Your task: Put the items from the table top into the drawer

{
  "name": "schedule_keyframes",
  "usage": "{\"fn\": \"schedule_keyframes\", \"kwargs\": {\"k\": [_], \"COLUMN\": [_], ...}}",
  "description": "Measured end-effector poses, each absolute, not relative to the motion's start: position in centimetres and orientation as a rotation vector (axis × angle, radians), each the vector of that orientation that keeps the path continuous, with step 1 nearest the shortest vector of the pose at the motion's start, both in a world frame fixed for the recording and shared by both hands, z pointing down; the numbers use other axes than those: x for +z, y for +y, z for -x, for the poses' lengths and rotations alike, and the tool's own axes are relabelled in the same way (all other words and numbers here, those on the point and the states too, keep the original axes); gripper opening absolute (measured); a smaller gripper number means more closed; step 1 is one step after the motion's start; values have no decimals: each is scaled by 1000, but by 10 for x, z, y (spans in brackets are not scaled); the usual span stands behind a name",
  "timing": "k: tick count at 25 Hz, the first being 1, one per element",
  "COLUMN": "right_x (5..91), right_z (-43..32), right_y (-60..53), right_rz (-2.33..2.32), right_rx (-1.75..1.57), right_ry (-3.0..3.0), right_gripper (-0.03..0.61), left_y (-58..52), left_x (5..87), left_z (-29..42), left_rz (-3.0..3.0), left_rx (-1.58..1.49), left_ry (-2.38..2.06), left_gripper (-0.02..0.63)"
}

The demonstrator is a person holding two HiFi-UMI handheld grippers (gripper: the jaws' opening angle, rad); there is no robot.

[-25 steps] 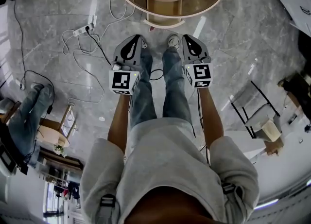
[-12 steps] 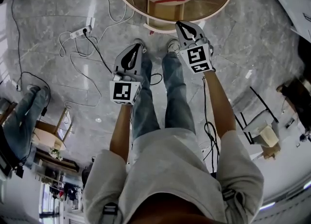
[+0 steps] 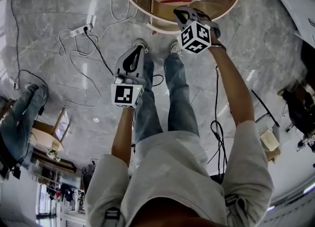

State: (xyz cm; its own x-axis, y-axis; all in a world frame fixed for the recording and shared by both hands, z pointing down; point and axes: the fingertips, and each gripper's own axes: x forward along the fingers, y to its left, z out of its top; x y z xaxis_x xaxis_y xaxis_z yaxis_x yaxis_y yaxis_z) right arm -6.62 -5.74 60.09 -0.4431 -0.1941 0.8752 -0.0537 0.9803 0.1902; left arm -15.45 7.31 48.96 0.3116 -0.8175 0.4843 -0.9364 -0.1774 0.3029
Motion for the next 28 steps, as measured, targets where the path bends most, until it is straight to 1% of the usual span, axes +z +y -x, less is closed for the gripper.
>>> {"fn": "schedule_keyframes", "kwargs": {"k": [7, 9, 14, 23, 26, 28], "right_x": [636, 644, 662, 686, 691, 694], "right_z": [72, 74, 76, 78, 76, 74], "right_y": [-70, -71, -80, -91, -89, -87], "right_rz": [83, 150, 231, 292, 335, 342], "right_rx": [-351, -367, -453, -427, -430, -417], "right_ry": [-1802, -1745, -1600, -1468, -1434, -1428], "right_gripper": [32, 132, 123, 117, 105, 72], "left_y": [68, 68, 70, 75, 74, 74], "left_x": [490, 492, 498, 504, 503, 502], "left_z": [159, 161, 166, 180, 186, 187], "left_rz": [-2026, -2022, -2011, -1975, -1977, -1977], "left_rx": [260, 259, 264, 264, 260, 258], "left_ry": [-1561, -1562, -1566, -1568, -1576, -1579], "left_gripper": [15, 15, 15, 15, 15, 15]}}
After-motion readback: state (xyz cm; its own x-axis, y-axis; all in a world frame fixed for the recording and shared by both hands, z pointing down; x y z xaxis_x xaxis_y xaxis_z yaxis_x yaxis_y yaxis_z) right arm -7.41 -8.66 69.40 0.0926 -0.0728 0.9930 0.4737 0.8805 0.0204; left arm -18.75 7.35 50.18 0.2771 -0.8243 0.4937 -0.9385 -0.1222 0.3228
